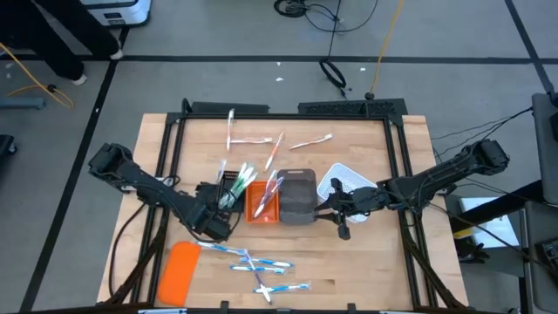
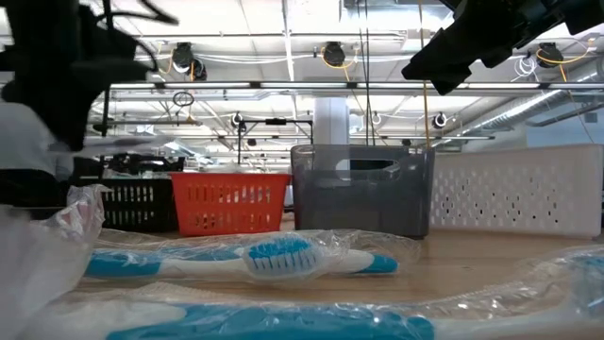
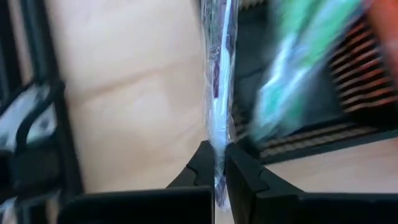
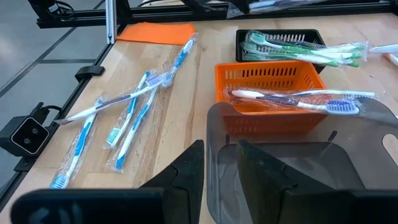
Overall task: Pick & Place Toothbrushes
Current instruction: Put the violet toothbrush into the orange bin
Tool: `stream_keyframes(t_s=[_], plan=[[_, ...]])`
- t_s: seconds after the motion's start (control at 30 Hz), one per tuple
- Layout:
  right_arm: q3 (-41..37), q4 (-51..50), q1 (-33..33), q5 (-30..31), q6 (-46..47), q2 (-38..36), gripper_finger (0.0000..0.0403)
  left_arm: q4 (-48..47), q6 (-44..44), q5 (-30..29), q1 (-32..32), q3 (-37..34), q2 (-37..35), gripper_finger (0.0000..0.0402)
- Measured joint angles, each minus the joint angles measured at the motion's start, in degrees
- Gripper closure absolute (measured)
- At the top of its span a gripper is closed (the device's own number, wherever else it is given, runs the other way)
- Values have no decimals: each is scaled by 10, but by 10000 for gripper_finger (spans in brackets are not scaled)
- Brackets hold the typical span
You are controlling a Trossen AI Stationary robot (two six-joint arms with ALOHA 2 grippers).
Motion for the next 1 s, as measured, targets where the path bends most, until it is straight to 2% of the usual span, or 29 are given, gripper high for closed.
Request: stream_keyframes(t_s=[0.23,0.43,0.63,0.83,0.93,1.0], plan=[[0,12,0,1,0,0,316,30,88,-137,-5,54,0,391],[0,70,-3,3,-25,0,316,161,246,-219,-1,61,-1,391],[0,124,-17,3,-42,0,316,363,467,-239,17,61,-1,396],[0,142,-30,3,-43,0,316,553,673,-222,40,61,-1,392],[0,150,-37,3,-43,0,316,613,738,-198,54,61,3,395],[0,151,-42,2,-43,0,316,620,752,-184,64,61,3,389]])
